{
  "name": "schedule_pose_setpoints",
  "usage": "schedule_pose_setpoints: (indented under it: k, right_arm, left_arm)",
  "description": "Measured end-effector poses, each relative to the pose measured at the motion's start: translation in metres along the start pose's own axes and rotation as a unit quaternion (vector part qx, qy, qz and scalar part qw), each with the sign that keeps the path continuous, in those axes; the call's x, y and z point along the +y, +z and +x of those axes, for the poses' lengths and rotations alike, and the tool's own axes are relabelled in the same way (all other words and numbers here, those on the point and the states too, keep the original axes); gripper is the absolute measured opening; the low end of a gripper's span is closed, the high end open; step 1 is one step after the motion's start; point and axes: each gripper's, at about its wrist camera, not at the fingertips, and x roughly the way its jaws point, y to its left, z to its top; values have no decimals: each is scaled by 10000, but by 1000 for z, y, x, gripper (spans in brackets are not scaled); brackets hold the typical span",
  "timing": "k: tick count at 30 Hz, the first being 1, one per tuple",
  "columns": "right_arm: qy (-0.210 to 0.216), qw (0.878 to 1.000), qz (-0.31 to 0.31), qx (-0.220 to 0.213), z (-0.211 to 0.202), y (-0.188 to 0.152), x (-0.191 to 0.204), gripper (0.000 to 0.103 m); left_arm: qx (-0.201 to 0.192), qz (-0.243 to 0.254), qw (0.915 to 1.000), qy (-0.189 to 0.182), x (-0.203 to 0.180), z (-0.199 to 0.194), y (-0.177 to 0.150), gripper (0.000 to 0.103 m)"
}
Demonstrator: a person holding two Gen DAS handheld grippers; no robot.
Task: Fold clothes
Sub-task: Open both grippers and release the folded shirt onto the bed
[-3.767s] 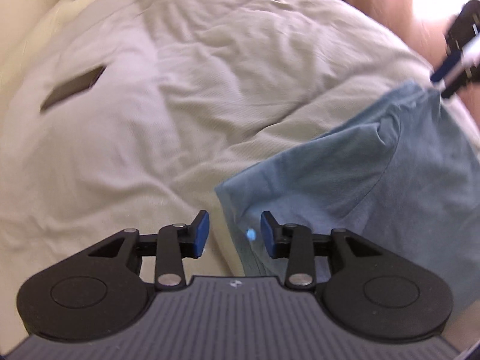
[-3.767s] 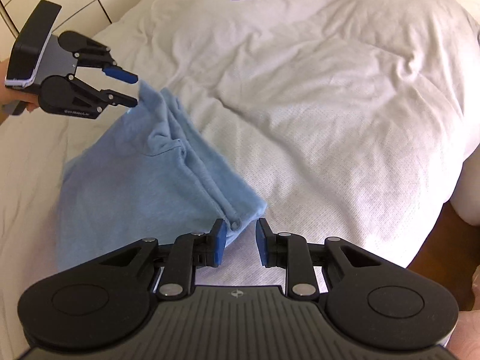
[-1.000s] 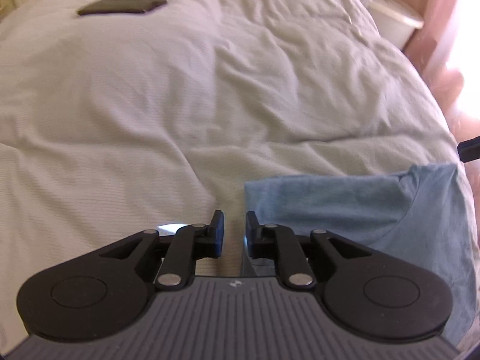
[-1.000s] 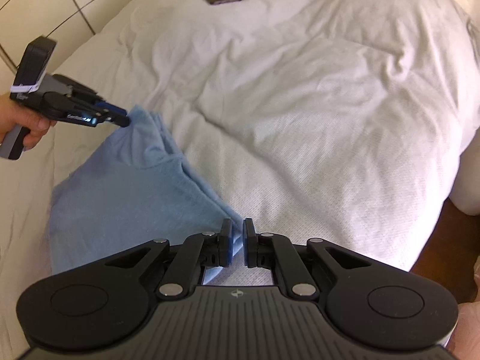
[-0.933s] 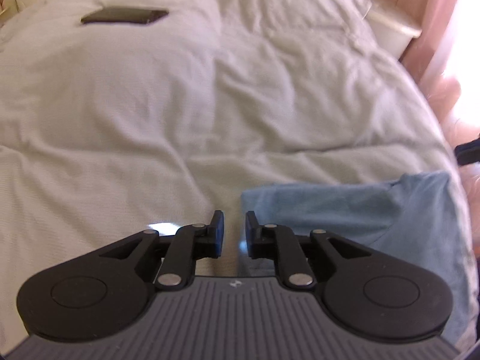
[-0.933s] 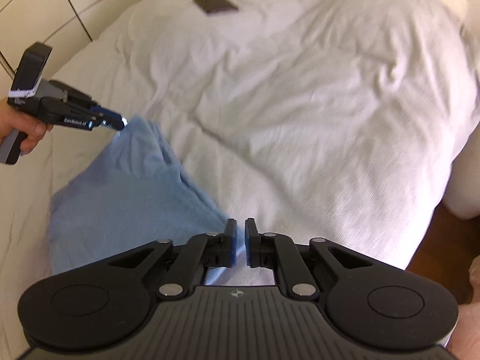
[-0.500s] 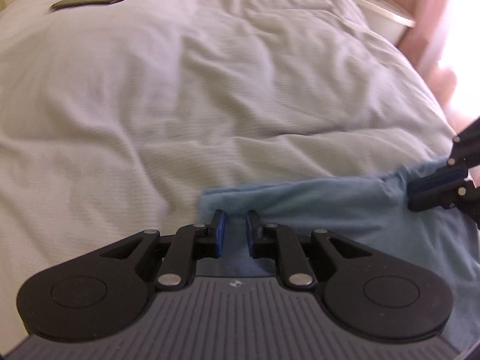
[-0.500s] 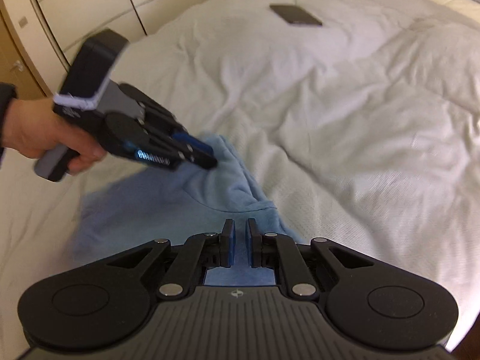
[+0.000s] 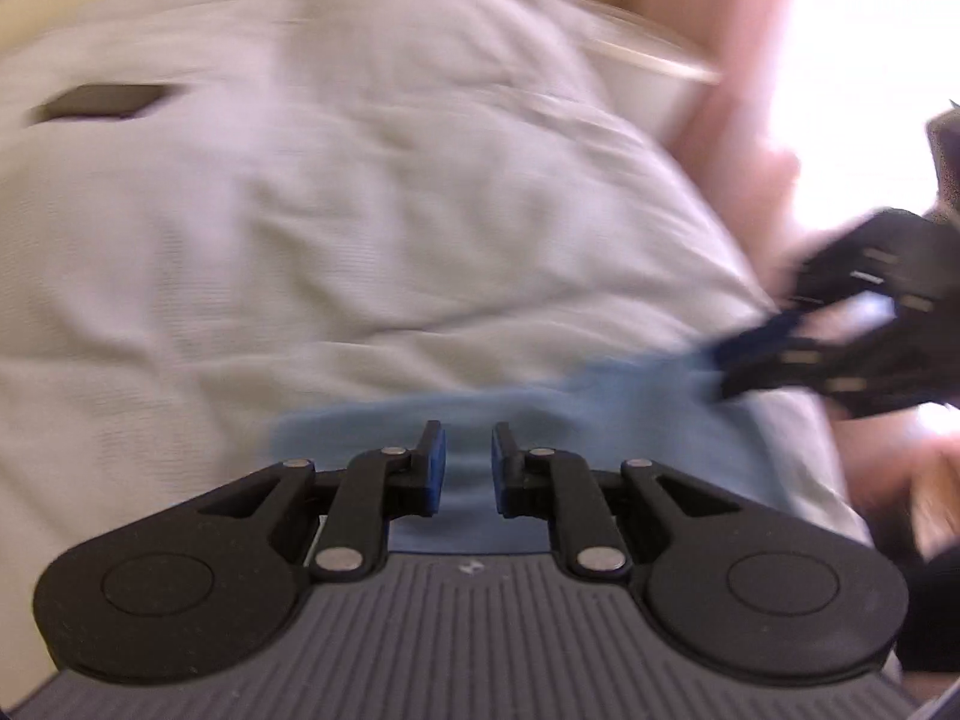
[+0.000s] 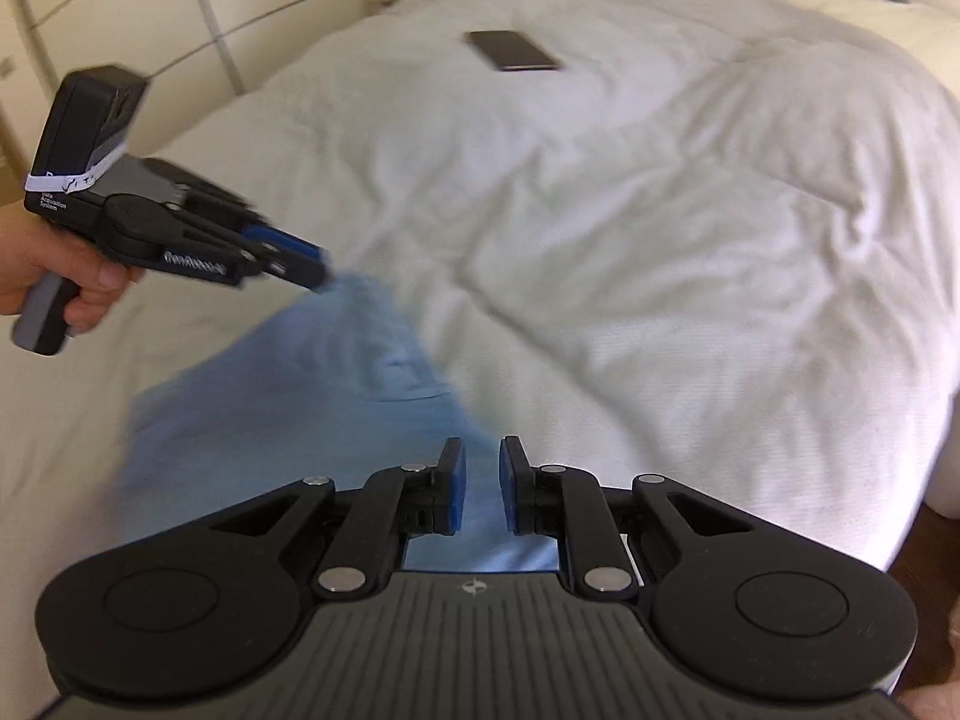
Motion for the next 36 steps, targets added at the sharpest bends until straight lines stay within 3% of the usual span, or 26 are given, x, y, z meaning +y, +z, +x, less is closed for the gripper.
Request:
schedule_pose_setpoints:
  k: [5, 7, 10, 16, 21, 26, 29, 33, 36]
  right_arm:
    - [219, 9994, -13, 265, 26, -10, 4, 17]
    - [109, 9994, 10, 333, 32, -16, -5, 17]
    - [-14, 9993, 37, 369, 29, -23, -23, 16]
    - [-121, 9983, -26, 562, 16, -31, -34, 16]
    - [-166, 9985, 106, 518, -2, -23, -33, 19]
    - [257, 9979, -89, 580, 5, -21, -19, 19]
    - [110, 9965, 36, 822, 20, -27, -22, 19]
    - [-225, 9973, -40, 697, 9, -28, -14, 21]
    - [-117, 9988, -184, 445, -9, -29, 8, 22]
  left_arm:
    - [143, -61, 9999, -61, -7, 40, -6, 13]
    - [93, -228, 9997, -90, 3, 47, -6, 14]
    - [54, -445, 9990, 77, 16, 48, -1, 8]
    - [32, -760, 9949, 668, 37, 16, 4, 8]
    - [80, -886, 9904, 1063, 36, -22, -17, 8]
    - [430, -935, 9862, 1296, 23, -33, -54, 10]
    - [753, -905, 9779, 1725, 20, -28, -76, 12]
    - [558, -1129, 9706, 2051, 16, -39, -96, 12]
    - [370, -1131, 9723, 2011, 2, -49, -104, 12]
